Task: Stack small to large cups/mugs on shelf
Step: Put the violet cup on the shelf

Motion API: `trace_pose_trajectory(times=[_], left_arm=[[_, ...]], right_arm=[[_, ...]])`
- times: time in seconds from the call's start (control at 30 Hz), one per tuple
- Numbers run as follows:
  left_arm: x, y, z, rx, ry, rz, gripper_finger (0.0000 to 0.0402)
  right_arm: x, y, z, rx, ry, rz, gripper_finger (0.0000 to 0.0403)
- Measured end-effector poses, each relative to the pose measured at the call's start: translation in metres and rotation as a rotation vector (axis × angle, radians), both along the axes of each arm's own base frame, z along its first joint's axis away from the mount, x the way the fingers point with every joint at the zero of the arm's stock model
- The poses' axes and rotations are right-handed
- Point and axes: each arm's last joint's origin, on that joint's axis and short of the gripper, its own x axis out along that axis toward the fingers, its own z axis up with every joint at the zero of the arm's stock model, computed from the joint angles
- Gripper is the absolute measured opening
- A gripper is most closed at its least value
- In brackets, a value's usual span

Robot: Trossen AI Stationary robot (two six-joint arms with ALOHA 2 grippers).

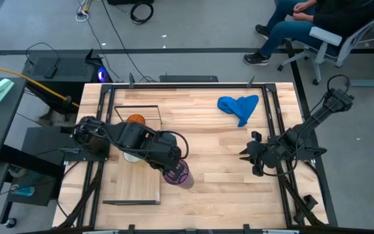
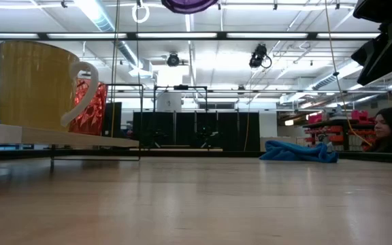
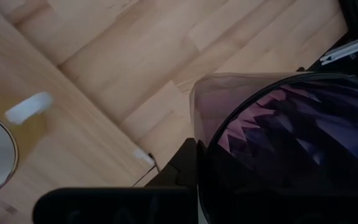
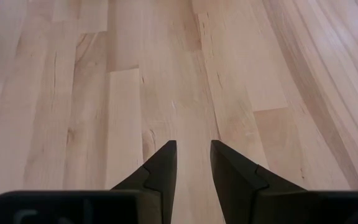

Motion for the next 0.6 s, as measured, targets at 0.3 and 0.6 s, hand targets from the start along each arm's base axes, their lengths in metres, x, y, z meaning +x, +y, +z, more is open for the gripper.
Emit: trace_pose_trajectory(times=[0.3, 0.6], left_arm=[[-0.003, -0.014, -0.014, 0.032, 0.048, 0.019, 0.0012], [-0.057, -0.002, -0.030, 0.017, 0.169, 0.162, 0.0012]], right_arm=[[0.000, 0.000, 0.000, 0.000, 0.000, 0.000, 0.0105], [0.000, 0.000, 0.000, 0.002, 0.000, -0.002, 0.0105]])
